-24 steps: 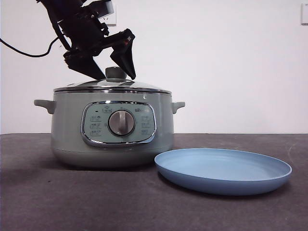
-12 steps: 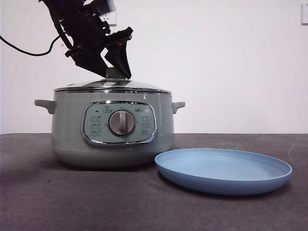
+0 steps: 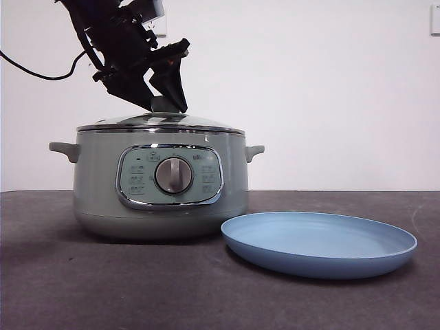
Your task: Take the corn out from the steamer,put the corn on the plate,close the lid
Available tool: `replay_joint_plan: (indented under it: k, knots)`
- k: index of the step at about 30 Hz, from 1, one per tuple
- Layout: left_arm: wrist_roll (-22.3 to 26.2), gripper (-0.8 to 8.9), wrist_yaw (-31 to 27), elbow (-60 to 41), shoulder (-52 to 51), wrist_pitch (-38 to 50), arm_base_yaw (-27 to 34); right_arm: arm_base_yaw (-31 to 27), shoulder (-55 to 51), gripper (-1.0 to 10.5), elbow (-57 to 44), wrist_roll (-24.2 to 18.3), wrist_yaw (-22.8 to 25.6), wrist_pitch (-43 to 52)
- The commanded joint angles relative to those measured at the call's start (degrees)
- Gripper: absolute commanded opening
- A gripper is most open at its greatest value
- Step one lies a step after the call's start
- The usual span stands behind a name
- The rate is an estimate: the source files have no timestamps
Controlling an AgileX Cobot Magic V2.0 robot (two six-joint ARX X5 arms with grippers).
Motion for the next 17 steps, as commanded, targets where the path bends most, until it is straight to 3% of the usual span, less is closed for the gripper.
replay_joint_plan:
  k: [1,17]
  knots:
    - [-0.4,-0.08,0.1,-0.2,-1.9,0.7,-0.2,0.1,0.0,6.2,0.2,0.0,-0.1,0.1]
    - [-0.4,-0.08,0.1,-0.2,-14.3,-2.2,-0.1,0.1,0.0,6.2,0.2,0.0,-0.1,0.1]
